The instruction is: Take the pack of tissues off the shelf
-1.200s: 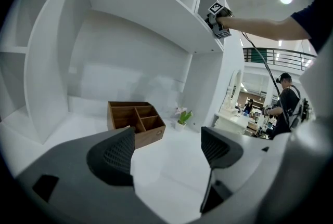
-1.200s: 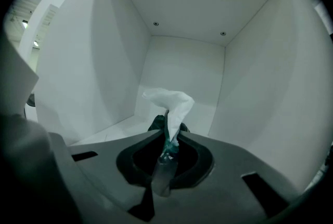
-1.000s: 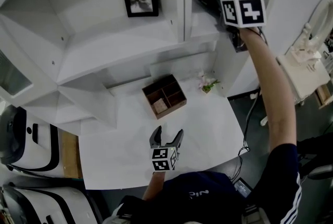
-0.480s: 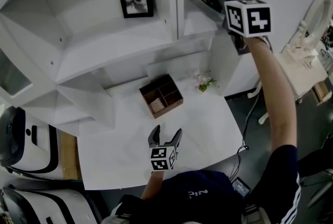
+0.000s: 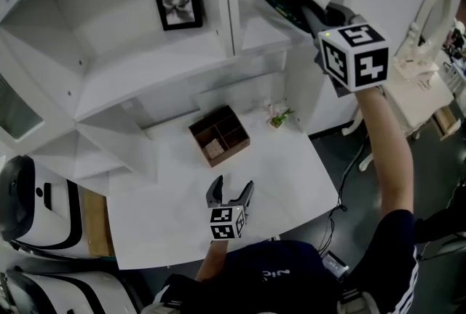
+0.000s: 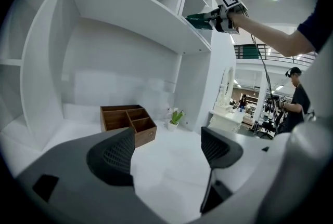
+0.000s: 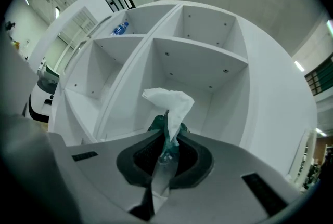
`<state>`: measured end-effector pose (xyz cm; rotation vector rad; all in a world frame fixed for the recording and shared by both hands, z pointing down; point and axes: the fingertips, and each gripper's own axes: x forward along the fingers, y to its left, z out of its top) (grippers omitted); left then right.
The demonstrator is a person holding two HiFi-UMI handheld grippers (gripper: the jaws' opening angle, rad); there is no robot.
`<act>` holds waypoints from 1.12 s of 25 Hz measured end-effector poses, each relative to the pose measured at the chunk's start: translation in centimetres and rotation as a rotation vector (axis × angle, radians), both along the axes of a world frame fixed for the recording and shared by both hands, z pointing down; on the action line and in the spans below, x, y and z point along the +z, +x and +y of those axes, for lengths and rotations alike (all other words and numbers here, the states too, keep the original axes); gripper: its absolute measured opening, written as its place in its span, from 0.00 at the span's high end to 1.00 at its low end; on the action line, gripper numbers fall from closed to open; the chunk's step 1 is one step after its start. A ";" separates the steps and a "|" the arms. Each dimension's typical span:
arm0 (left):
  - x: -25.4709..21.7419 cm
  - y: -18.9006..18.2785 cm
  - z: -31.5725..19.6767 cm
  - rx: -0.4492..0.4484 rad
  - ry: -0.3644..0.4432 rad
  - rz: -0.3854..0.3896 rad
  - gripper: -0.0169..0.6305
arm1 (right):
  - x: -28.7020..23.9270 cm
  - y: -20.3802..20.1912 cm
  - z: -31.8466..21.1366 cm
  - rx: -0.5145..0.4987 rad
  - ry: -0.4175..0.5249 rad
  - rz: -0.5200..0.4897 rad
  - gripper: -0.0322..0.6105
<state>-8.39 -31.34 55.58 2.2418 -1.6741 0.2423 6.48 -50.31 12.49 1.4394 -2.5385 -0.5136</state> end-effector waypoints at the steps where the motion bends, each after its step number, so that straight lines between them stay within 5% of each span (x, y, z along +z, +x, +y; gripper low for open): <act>1: 0.0 0.2 0.1 0.005 -0.001 -0.001 0.36 | 0.0 0.2 0.5 -0.002 0.009 0.001 0.93; 28: 1.6 2.5 3.9 0.069 -0.043 -0.058 0.36 | 5.5 3.6 10.7 -0.022 0.101 -0.005 0.93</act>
